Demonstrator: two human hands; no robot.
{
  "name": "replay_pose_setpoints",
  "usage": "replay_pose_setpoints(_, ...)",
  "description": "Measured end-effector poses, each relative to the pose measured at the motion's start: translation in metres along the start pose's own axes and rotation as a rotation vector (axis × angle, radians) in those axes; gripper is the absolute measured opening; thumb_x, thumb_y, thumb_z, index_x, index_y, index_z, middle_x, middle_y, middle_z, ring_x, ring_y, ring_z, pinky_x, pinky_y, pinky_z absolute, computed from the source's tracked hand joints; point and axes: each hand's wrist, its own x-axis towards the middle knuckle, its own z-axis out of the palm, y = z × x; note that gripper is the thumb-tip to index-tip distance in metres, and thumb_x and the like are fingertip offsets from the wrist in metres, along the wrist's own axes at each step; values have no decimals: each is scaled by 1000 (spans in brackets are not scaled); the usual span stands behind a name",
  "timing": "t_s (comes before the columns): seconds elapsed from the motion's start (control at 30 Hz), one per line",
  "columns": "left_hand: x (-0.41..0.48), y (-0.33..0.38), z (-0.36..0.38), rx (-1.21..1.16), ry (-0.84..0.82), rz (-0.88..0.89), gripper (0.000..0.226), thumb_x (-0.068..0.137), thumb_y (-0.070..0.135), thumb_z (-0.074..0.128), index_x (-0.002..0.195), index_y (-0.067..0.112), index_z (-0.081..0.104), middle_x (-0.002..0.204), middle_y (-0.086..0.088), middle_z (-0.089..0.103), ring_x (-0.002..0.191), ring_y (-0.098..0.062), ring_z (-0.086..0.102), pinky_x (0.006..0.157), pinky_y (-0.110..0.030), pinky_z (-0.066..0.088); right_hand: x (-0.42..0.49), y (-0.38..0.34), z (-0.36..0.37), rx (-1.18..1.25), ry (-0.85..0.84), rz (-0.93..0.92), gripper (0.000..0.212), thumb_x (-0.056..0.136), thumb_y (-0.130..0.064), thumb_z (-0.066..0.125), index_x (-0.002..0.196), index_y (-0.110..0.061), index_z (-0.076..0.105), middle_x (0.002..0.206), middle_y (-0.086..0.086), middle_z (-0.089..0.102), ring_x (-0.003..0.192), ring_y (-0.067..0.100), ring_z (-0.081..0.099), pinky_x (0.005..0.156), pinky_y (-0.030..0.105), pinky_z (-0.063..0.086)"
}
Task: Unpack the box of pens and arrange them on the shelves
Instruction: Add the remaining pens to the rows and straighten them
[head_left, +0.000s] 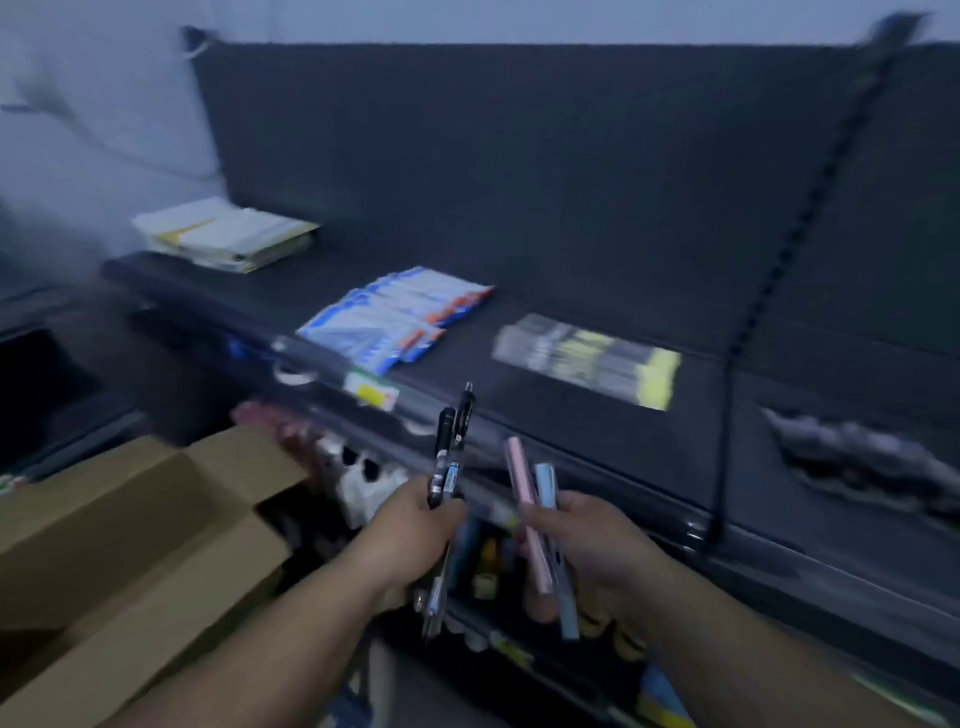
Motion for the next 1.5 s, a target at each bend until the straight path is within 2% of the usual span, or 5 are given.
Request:
replay_pose_setpoints(0.33, -59, 118, 218, 50, -410, 100, 8, 93, 26, 54, 98, 21, 55, 76, -4, 68, 69, -16, 60, 57, -25, 46, -151, 77, -200, 333, 461, -15, 19, 96, -22, 58, 100, -4, 64, 73, 6, 68, 66, 20, 59, 64, 33, 48)
replay_pose_setpoints(0.43, -69, 145, 265, 89, -532, 146, 9, 95, 30, 53, 101, 23, 54, 85, -5, 67, 68, -12, 59, 48, -20, 44, -173, 97, -233, 427, 585, -20, 20, 95, -23, 61, 96, -3, 65, 70, 6, 68, 64, 19, 61, 64, 32, 49)
replay_pose_setpoints(0.73, -65, 192, 365, 79, -809, 174, 8, 93, 23, 53, 93, 15, 54, 70, -6, 57, 62, -18, 49, 55, -28, 39, -214, 115, -303, 575, 822, -32, 18, 96, -21, 59, 89, -4, 62, 72, 9, 67, 63, 20, 59, 61, 31, 46)
replay_pose_setpoints(1.27, -118, 251, 521, 79, -923, 269, 8, 89, 21, 55, 90, 13, 57, 71, -7, 60, 70, -22, 54, 66, -32, 41, -287, 163, -418, 727, 980, -145, 16, 95, -19, 60, 91, -4, 62, 74, 10, 67, 57, 15, 59, 54, 23, 49)
replay_pose_setpoints(1.5, -179, 264, 633, -36, -893, 216, 14, 86, 28, 68, 87, 16, 60, 65, -4, 55, 60, -20, 49, 64, -34, 41, -371, 213, -519, 625, 954, -122, 25, 94, -28, 61, 85, -5, 65, 77, 12, 67, 67, 19, 58, 68, 33, 46)
